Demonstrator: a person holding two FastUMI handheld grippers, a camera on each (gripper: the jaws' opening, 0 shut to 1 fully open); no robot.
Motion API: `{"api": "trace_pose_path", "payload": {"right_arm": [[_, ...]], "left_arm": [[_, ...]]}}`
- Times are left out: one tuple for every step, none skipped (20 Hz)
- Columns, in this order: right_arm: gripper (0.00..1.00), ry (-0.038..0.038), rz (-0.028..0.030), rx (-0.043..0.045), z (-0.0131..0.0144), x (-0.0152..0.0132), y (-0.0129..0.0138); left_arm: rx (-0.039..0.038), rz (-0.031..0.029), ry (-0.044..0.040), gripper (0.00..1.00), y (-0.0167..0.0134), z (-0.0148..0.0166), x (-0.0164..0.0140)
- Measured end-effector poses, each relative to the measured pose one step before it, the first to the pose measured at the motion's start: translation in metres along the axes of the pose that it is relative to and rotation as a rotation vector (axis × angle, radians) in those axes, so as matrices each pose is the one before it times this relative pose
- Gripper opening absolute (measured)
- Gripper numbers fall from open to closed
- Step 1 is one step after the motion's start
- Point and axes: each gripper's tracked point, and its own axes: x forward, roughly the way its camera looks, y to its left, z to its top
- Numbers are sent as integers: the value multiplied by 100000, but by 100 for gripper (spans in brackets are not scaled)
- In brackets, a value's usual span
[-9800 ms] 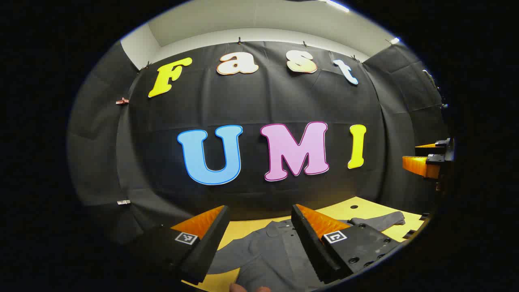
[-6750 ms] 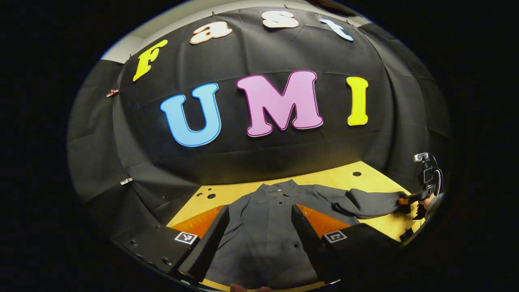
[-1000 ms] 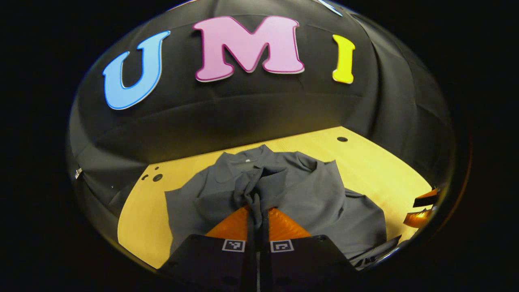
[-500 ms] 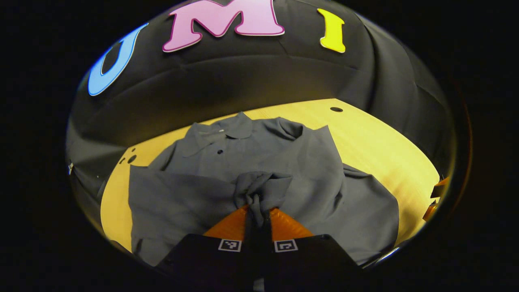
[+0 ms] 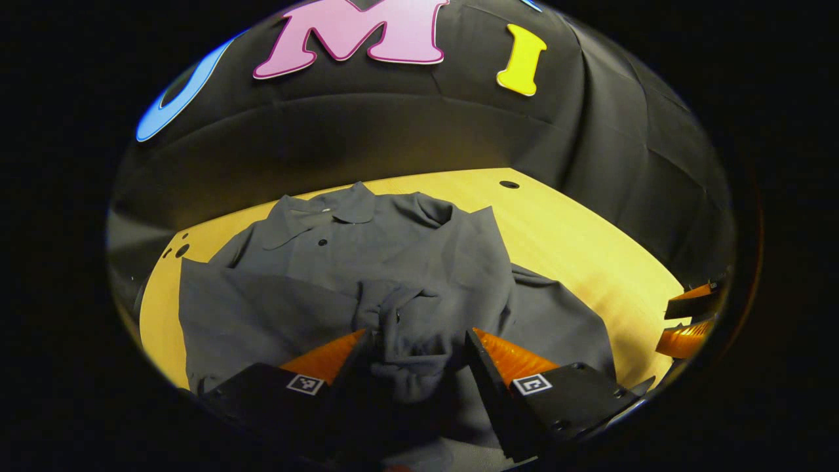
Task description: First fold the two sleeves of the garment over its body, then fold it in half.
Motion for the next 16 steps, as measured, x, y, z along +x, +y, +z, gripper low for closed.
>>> {"api": "trace_pose_path", "payload": {"right_arm": [[80, 29, 255, -446, 46, -58, 424], [80, -104, 155, -443, 40, -54, 325], [80, -70, 242, -283, 64, -144, 371], [80, -95, 460, -368, -6, -291, 582], [81, 84, 481, -346, 11, -86, 448], [82, -47, 368, -241, -24, -174, 408], [85, 155, 458, 25, -19, -324, 484], [86, 15, 164, -44, -25, -334, 413], [88, 351, 342, -130, -45, -195, 453], [92, 458, 252, -390, -172, -270, 548], [93, 555, 191, -496, -154, -241, 443], [96, 554, -178, -601, -284, -195, 349], [97, 766, -77, -453, -291, -230, 417], [98, 539, -310, -317, -278, -127, 264], [98, 926, -169, -100, -322, -76, 344], [98, 1109, -433, 36, -460, 19, 299]], "left_arm": [[185, -177, -676, 91, 260, 15, -780], [-416, -615, -738, 91, 296, 26, -1175], [-342, -513, -794, 92, 357, -114, -1228], [175, 623, -866, 94, 853, -99, -1635], [501, 1149, -645, 92, 916, -34, -1371], [564, 1117, -653, 95, 963, -232, -1297], [613, 1241, -260, 95, 966, -200, -1253], [481, 1555, -550, 95, 1132, -221, -1203], [124, 1334, -478, 94, 1056, -229, -1220], [-662, 2017, -37, 95, 1491, -576, -1675], [-892, 1576, 262, 95, 1193, -560, -1026], [-940, 1575, 740, 95, 1111, -596, -1055], [-935, 1620, 813, 95, 1235, -739, -957], [-718, 1799, 1009, 95, 1238, -817, -992], [-690, 1952, 1303, 95, 1323, -992, -802], [-667, 1908, 1328, 95, 1244, -1015, -836]]}}
